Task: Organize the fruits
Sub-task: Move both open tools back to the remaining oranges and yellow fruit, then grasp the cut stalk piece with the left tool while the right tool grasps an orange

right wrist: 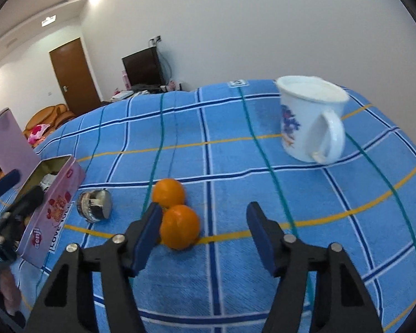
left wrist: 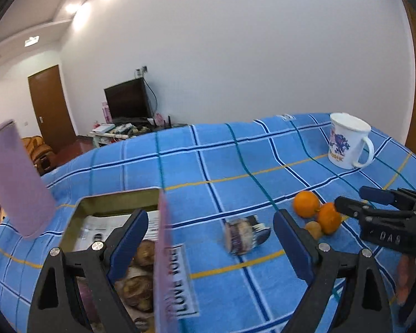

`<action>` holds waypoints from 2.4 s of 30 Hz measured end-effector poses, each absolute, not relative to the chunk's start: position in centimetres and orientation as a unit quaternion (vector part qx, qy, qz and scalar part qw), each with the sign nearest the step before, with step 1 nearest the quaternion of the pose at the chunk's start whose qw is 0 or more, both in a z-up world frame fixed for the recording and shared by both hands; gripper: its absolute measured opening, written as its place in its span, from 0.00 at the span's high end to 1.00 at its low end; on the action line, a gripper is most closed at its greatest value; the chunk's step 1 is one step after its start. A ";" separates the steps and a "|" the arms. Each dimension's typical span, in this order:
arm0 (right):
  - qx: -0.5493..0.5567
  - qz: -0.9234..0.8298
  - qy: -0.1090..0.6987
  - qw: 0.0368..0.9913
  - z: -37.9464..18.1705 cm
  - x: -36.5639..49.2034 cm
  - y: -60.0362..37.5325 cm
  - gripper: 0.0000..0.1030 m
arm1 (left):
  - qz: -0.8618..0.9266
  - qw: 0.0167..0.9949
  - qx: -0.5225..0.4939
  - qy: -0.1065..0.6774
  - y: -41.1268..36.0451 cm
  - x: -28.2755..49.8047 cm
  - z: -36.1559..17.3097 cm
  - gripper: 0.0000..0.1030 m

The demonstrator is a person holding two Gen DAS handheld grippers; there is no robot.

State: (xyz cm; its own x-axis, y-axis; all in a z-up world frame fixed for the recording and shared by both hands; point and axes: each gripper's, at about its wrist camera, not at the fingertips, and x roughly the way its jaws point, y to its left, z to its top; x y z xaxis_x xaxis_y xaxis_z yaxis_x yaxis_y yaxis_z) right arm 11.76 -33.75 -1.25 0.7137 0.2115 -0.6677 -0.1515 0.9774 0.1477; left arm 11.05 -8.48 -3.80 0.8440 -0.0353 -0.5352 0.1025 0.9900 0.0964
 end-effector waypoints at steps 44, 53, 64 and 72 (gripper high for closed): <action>0.057 0.106 0.402 0.908 -2.8 13.0 -33.5 0.62 | -0.098 0.915 0.017 0.390 -10.5 17.0 -8.9 0.62; 0.045 0.118 0.389 0.913 -2.3 12.6 -32.9 0.62 | -0.113 0.923 0.009 0.367 -10.1 15.8 -8.2 0.62; 0.027 0.136 0.355 0.925 -1.4 11.4 -32.1 0.62 | -0.110 0.941 0.036 0.318 -10.8 14.2 -7.0 0.86; 0.017 0.139 0.334 0.932 -0.8 10.6 -31.8 0.62 | -0.115 0.941 0.030 0.317 -10.7 14.1 -6.7 0.89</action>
